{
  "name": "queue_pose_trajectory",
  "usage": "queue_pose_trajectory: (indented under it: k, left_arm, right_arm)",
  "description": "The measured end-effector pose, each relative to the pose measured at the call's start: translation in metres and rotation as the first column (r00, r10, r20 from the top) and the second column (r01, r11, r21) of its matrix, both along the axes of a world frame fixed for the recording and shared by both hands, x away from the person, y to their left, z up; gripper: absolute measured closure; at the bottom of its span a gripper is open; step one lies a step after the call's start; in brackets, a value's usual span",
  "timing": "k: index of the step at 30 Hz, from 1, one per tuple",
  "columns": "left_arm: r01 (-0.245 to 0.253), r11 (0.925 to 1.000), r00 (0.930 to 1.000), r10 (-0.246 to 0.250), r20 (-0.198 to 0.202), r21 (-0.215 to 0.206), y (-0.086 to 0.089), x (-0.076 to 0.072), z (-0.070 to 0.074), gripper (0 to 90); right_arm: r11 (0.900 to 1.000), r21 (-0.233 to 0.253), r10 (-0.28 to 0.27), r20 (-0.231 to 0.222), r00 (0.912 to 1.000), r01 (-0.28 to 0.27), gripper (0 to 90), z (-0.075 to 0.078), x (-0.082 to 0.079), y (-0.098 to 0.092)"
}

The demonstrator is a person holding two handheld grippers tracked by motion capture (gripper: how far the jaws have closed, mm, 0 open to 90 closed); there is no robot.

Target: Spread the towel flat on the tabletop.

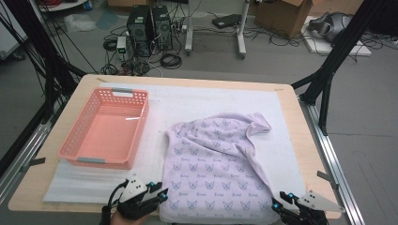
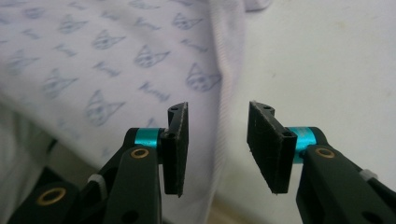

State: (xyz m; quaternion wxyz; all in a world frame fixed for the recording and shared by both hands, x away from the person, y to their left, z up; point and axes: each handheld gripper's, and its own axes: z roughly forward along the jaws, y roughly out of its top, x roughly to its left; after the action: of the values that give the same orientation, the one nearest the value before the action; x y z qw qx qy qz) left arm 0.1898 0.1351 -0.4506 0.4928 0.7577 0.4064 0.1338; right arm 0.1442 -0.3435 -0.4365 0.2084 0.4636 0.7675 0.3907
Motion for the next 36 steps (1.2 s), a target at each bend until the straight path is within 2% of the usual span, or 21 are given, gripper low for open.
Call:
queue_pose_trajectory:
  k: [1,4,6,8,9,10,11,12,13,14,18,20,22,23,25,27,28,30,32,34,36]
  left_arm:
    - [-0.013,0.9997,0.9999,0.013,-0.009,-0.018,0.001,0.005,0.001,55.7]
    - [-0.041,0.9991,0.9983,0.041,-0.041,-0.008,0.000,0.019,0.003,54.5]
    - [-0.036,0.9994,0.9966,0.036,-0.074,-0.002,-0.002,0.025,0.000,52.7]
    - [-0.003,0.9999,0.9947,0.004,-0.103,0.011,-0.008,0.025,-0.005,52.1]
    - [-0.004,0.9995,0.9974,0.006,-0.071,0.032,-0.012,0.021,-0.007,52.4]
    - [-0.013,0.9977,0.9992,0.015,-0.037,0.067,-0.015,0.016,-0.008,54.3]
    - [-0.020,0.9936,0.9998,0.021,-0.003,0.111,-0.018,0.012,-0.008,59.9]
    - [-0.018,0.9918,0.9998,0.017,0.007,0.126,-0.018,0.008,-0.008,71.2]
    - [-0.005,0.9952,0.9998,0.007,-0.018,0.098,-0.018,0.007,-0.008,81.9]
    - [-0.005,0.9955,0.9997,0.007,-0.022,0.095,-0.018,0.004,-0.008,86.5]
    - [0.023,0.9971,0.9976,-0.018,-0.067,0.072,-0.014,-0.007,-0.006,87.1]
    - [0.042,0.9971,0.9948,-0.036,-0.095,0.062,-0.011,-0.014,-0.005,87.2]
    - [0.046,0.9974,0.9941,-0.040,-0.100,0.055,-0.009,-0.020,-0.004,87.1]
    - [0.047,0.9977,0.9946,-0.043,-0.095,0.048,-0.008,-0.022,-0.004,86.7]
    - [0.038,0.9984,0.9985,-0.037,-0.042,0.043,-0.008,-0.025,-0.002,83.7]
    - [0.016,0.9996,0.9999,-0.016,0.006,0.024,-0.009,-0.022,0.001,72.4]
    - [0.003,1.0000,0.9998,-0.003,0.018,0.009,-0.010,-0.019,0.001,66.9]
    - [-0.013,0.9999,0.9999,0.013,-0.003,-0.011,-0.010,-0.009,0.001,57.5]
    - [-0.043,0.9991,0.9985,0.043,-0.035,-0.006,-0.013,-0.002,-0.002,54.6]
    - [-0.040,0.9991,0.9976,0.041,-0.057,0.016,-0.017,0.001,-0.007,52.5]
    - [-0.038,0.9987,0.9984,0.039,-0.040,0.034,-0.019,0.001,-0.009,51.4]
  right_arm:
    - [1.000,-0.011,-0.006,0.000,1.0000,0.006,56.2,-0.001,0.005,0.001]
    - [0.999,-0.028,-0.024,-0.002,0.9997,0.024,55.6,-0.005,0.019,0.008]
    - [0.999,-0.043,-0.031,-0.022,0.9993,0.030,55.1,-0.009,0.027,0.010]
    - [0.998,-0.064,-0.032,-0.038,0.9988,0.029,56.6,-0.012,0.034,0.012]
    - [0.998,-0.063,-0.029,-0.037,0.9989,0.026,59.9,-0.013,0.035,0.013]
    - [0.998,-0.062,-0.017,-0.040,0.9990,0.015,69.4,-0.012,0.036,0.014]
    - [0.998,-0.061,0.001,-0.045,0.9990,-0.004,79.1,-0.012,0.034,0.015]
    - [0.997,-0.067,0.025,-0.041,0.9988,-0.027,84.7,-0.012,0.033,0.017]
    - [0.996,-0.082,0.028,-0.035,0.9990,-0.031,85.9,-0.012,0.031,0.019]
    - [0.996,-0.084,0.030,-0.038,0.9988,-0.033,86.4,-0.011,0.030,0.019]
    - [0.999,-0.031,0.033,-0.064,0.9974,-0.035,86.7,-0.011,0.023,0.010]
    - [0.999,-0.033,0.041,-0.072,0.9965,-0.043,86.9,-0.010,0.016,0.007]
    - [0.997,-0.045,0.055,-0.085,0.9948,-0.059,86.9,-0.008,0.009,0.004]
    - [0.997,-0.047,0.060,-0.092,0.9940,-0.064,86.8,-0.008,0.006,0.003]
    - [0.997,-0.052,0.054,-0.092,0.9943,-0.059,82.0,-0.007,0.004,0.002]
    - [0.999,-0.041,0.027,-0.075,0.9968,-0.030,68.4,-0.006,0.005,0.002]
    - [1.000,-0.011,0.015,-0.062,0.9980,-0.016,64.5,-0.005,0.006,0.001]
    - [1.000,0.016,-0.004,-0.039,0.9992,0.005,60.1,-0.005,0.012,0.002]
    - [0.999,0.022,-0.033,-0.029,0.9990,0.034,55.0,-0.005,0.021,0.005]
    - [0.999,-0.003,-0.042,-0.025,0.9988,0.042,55.1,-0.007,0.030,0.010]
    - [0.999,-0.029,-0.036,-0.038,0.9987,0.035,55.3,-0.012,0.036,0.015]
